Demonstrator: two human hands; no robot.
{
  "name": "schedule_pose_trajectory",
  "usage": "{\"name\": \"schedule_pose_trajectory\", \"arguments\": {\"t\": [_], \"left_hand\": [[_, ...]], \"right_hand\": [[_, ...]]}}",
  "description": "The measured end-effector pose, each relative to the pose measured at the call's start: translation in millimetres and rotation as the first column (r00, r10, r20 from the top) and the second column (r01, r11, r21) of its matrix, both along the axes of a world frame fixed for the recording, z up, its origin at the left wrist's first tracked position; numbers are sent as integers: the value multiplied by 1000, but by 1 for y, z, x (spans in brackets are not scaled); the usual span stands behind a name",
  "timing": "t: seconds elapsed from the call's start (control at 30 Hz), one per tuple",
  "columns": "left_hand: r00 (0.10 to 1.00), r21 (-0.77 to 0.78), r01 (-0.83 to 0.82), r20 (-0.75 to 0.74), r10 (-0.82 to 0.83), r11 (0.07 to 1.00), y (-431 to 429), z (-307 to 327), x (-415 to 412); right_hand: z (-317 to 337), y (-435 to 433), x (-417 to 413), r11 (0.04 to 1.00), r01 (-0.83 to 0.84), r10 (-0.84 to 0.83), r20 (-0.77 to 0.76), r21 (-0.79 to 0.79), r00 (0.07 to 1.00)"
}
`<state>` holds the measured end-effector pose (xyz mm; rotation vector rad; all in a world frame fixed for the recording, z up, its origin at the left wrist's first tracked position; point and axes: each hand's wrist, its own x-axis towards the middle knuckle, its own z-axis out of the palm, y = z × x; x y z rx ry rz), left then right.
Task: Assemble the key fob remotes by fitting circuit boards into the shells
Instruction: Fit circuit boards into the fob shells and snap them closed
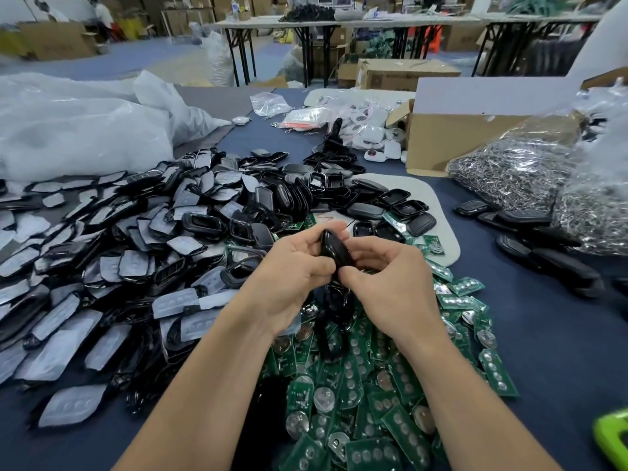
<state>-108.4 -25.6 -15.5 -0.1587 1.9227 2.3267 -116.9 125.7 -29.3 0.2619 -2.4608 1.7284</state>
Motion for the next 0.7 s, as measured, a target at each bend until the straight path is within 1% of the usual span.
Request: {"name": "schedule_pose_trajectory", "arguments": {"t": [0.1,0.23,0.4,0.47,0.53,0.6,0.67,0.7], "left_hand": [[999,-18,33,-28,-33,999,0,1,2],[997,5,63,-47,-63,998,-3,1,1],[995,115,82,-67,-75,990,-4,-1,1],[994,173,101,-68,-90,980,-6,0,2],[989,235,146,-71,-133,961,-10,1,2],[982,286,189,-74,-175,939,-14,1,2],[980,267,199,-83,-184,943,-13,1,2],[983,219,178,-85,-163,960,-11,0,2]], "right_hand": [[0,2,1,999,6,-5,-33,42,999],[-1,2,2,996,36,-28,-94,79,995],[1,-1,5,987,24,4,-176,157,984],[2,1,4,990,-12,34,-158,139,987],[3,4,3,995,-54,65,-127,90,990],[4,6,1,997,-78,81,-131,29,988],[4,7,2,997,-74,73,-149,-3,986],[4,7,2,998,-56,57,-165,9,985]]}}
